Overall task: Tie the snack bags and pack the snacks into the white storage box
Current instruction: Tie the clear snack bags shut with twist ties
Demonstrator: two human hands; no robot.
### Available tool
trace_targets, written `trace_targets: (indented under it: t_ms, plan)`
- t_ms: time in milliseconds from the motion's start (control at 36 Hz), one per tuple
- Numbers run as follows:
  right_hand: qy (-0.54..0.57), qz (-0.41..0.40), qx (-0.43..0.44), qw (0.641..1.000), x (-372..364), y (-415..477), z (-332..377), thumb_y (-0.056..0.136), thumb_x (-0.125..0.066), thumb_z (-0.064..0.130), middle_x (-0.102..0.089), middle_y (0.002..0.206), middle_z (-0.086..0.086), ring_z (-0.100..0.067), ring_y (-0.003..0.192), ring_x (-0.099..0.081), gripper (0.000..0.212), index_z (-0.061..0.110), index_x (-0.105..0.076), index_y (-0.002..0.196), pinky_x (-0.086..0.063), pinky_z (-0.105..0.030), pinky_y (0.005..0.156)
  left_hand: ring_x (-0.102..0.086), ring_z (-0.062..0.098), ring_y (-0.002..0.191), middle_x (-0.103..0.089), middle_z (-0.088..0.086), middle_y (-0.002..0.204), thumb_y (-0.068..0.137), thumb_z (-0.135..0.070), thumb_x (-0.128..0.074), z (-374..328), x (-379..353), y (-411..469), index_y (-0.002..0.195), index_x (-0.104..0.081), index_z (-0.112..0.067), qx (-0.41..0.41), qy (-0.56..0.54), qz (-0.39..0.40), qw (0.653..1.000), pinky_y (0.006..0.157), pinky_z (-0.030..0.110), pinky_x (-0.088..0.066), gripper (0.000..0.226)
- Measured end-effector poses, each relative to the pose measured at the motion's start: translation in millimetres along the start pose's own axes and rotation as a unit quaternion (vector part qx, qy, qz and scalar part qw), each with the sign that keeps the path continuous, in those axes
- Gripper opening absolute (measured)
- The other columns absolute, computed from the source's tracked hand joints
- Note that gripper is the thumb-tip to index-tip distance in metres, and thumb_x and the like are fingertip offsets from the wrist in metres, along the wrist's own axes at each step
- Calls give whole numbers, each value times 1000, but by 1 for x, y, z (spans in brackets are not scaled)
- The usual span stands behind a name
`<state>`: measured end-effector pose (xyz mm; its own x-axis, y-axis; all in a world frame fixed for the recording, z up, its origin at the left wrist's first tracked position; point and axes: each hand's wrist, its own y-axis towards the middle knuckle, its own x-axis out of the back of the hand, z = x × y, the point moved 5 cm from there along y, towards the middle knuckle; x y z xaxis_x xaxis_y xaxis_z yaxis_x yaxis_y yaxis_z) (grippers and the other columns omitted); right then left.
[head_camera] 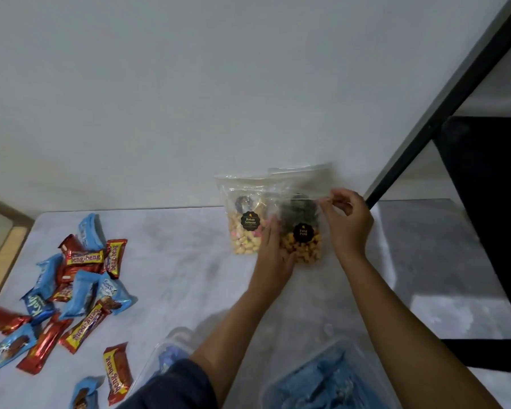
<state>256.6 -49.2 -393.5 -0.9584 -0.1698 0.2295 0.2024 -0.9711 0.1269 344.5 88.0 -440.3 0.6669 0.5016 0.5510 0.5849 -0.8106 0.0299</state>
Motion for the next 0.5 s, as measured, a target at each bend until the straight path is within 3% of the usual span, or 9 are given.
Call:
trace_targets:
  t_ms: [56,111,194,250,306,361,444,500]
  plan:
    - [-9,-1,2,1000,0,0,-4,79,-73,9,-65,103,-9,-12,89,-62,24,9,-64,101,-48,-4,72,6,2,133,-8,-8,148,85,0,-58,0,-2,2,147,-13,-8,-2,7,-3,1000,102,-2,8,77]
    - [-15,0,3,1000,2,-2,-7,79,-72,6,-64,105,-8,-11,89,-61,24,8,-65,102,-48,-4,73,-1,5,137,-11,-4,151,83,1,-58,-3,-3,3,147,-14,-7,3,6,-1,1000,106,-1,2,78]
    - [-24,9,0,1000,2,-3,-6,80,-69,1,-61,104,-6,-13,89,-62,23,6,-65,102,-46,-2,71,-17,19,142,-21,9,153,83,-2,-60,-5,-2,4,147,-11,-10,18,-3,10,1000,116,28,-23,82]
    - [-32,12,-4,999,3,-4,-4,82,-64,-1,-61,108,-9,-14,91,-61,22,6,-65,103,-45,-1,71,-20,22,141,-24,11,152,82,-4,-62,-7,-1,5,148,-9,-11,28,-1,18,999,115,34,-27,84]
    - [-51,18,-8,998,5,-6,-1,84,-59,-2,-60,111,-10,-12,92,-59,23,4,-65,105,-43,2,70,-24,19,139,-26,11,150,81,-3,-62,-11,2,5,147,-11,-10,32,-5,26,999,115,31,-27,84]
    - [-89,40,-13,995,6,-8,3,85,-55,-4,-58,116,-11,-12,98,-56,28,3,-63,111,-41,2,74,-24,9,132,-30,10,147,80,-2,-61,-15,7,5,146,-17,-9,41,0,41,998,112,19,-22,79]
    - [-162,97,-13,982,5,-13,10,84,-56,-3,-53,125,-12,-18,112,-52,34,5,-60,117,-40,-15,92,-33,15,124,-39,11,135,80,-4,-60,-25,20,8,142,-29,-7,39,16,60,997,107,21,-29,70]
    - [-217,135,-18,966,5,-18,16,83,-59,-1,-46,133,-13,-25,122,-46,37,5,-59,119,-32,-18,98,-36,17,123,-41,9,132,82,-3,-58,-32,34,9,139,-34,-6,38,27,82,996,102,15,-28,61]
